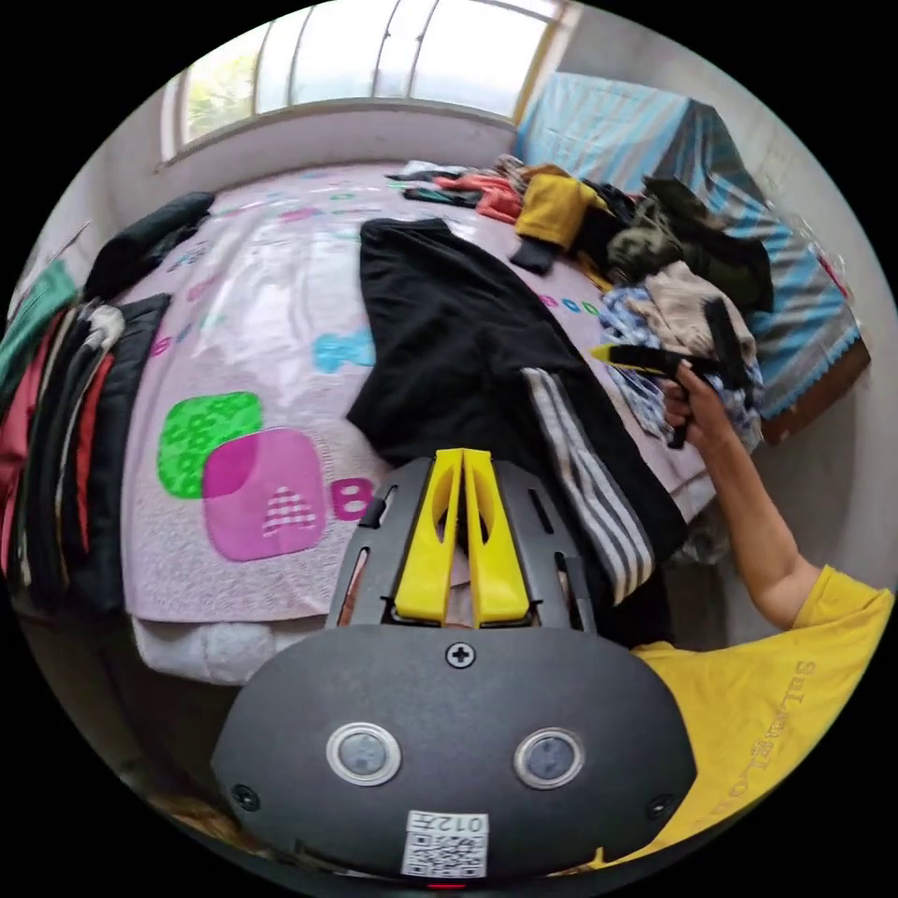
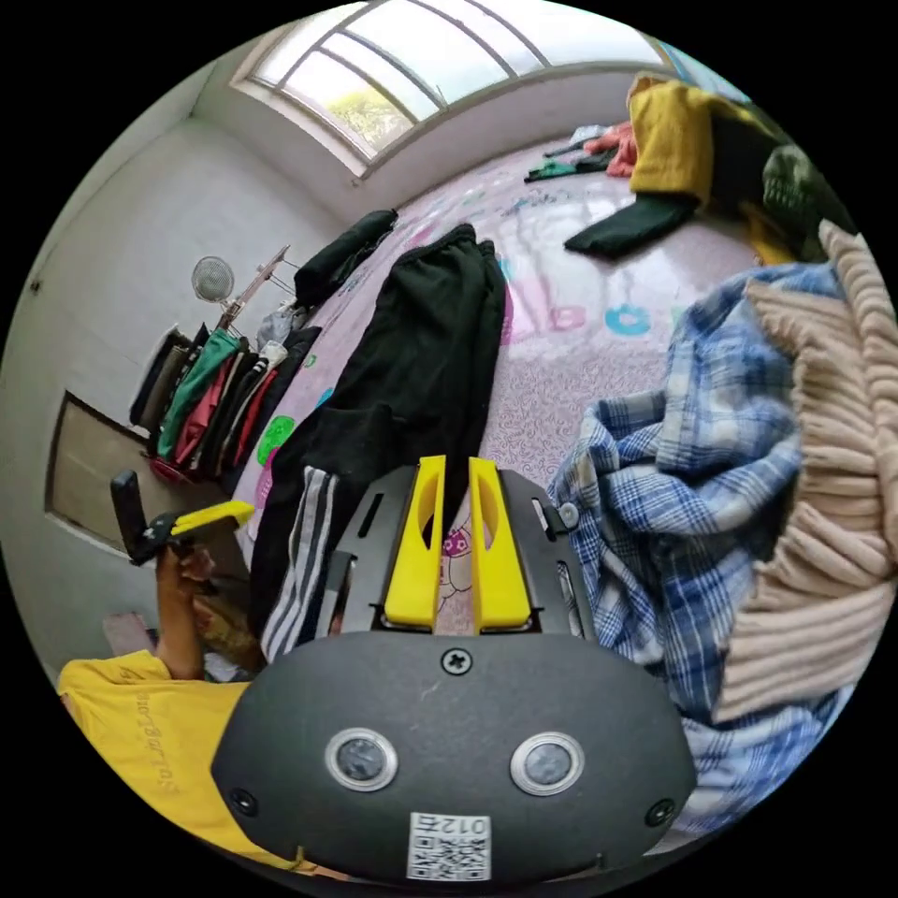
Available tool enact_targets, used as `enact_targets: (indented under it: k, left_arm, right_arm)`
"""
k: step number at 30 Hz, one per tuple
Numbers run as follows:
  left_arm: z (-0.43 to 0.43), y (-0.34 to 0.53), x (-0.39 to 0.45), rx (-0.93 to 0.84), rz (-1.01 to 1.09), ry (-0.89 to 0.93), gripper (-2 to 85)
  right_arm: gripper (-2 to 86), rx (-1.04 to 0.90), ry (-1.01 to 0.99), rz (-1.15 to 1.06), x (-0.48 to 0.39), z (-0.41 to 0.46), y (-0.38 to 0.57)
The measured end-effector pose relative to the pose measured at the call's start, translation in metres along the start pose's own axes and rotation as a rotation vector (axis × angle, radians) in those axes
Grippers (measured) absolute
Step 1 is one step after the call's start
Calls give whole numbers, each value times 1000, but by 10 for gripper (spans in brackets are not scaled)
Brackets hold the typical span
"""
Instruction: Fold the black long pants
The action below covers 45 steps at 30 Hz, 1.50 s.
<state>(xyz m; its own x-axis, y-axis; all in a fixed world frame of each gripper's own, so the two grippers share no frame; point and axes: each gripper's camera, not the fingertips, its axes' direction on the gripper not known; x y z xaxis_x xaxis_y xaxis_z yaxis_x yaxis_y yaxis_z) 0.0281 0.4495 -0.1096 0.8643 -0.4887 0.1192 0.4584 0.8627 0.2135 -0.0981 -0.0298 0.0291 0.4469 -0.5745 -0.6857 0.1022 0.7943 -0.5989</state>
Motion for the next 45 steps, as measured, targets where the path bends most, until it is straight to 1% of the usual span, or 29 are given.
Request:
enact_targets:
  k: [1,2,3,4,6,8,9,10,11,13,14,15,16,17,19,21,24,26,28,30,32,34,37,41,43,45]
  left_arm:
    - [-1,3,-22,-26,-64,26,4]
    - [0,7,-37,-48,-100,80,4]
    - [1,9,-41,-51,-113,106,4]
    - [3,15,-44,-44,-121,147,4]
    - [12,22,-37,-70,-88,178,4]
    - [32,29,-19,-156,-32,157,5]
    - [37,31,-14,-181,-19,147,5]
    - [34,37,-7,-124,-16,111,5]
    - [31,40,-1,-117,34,104,5]
    - [26,41,2,-129,105,76,5]
    - [22,41,-5,-123,115,44,5]
    - [19,40,-11,-112,93,29,5]
    - [14,38,-29,-82,27,15,5]
    - [10,35,-48,-65,-43,40,5]
    - [4,30,-73,-29,-109,90,5]
    - [0,24,-89,-4,-138,76,5]
    - [3,12,-103,-47,-138,20,6]
    - [8,5,-105,-80,-88,20,8]
    - [10,1,-102,-86,-36,3,11]
    - [12,-4,-97,-85,23,-17,16]
    - [15,-10,-89,-73,97,-28,32]
    - [17,-14,-81,-58,167,-21,52]
    - [15,-17,-66,-10,260,-56,87]
    - [15,-23,-55,34,294,-145,106]
    - [16,-27,-51,36,316,-171,105]
    - [17,-33,-48,43,328,-247,97]
  right_arm:
    - [13,34,-23,-57,-25,-4,7]
    - [13,29,-74,-125,-53,0,13]
    - [14,15,-95,-162,-68,4,16]
    - [14,-16,-116,-246,-101,15,23]
    - [14,-87,-102,-384,-152,38,38]
    - [14,-236,-39,-564,-210,79,64]
    - [13,-281,-5,-600,-221,91,72]
    - [12,-369,96,-651,-237,114,86]
    - [10,-328,135,-669,-248,115,96]
    - [10,-373,155,-667,-256,118,99]
    - [13,-395,134,-650,-260,119,95]
    - [15,-389,124,-641,-262,118,93]
    - [22,-321,113,-639,-272,113,88]
    - [34,-241,108,-636,-286,110,82]
    - [61,-168,86,-656,-314,115,76]
    - [92,-171,92,-697,-346,140,73]
    - [112,-261,166,-805,-390,198,87]
    - [83,-280,314,-873,-407,230,104]
    - [38,-189,430,-855,-409,229,111]
    - [20,-134,381,-824,-406,213,113]
    - [13,-79,312,-726,-392,189,110]
    - [11,-55,262,-660,-380,176,108]
    - [10,-45,203,-601,-364,166,107]
    - [10,-23,122,-549,-353,159,106]
    - [11,-23,110,-544,-351,159,105]
    - [11,-22,103,-540,-349,159,105]
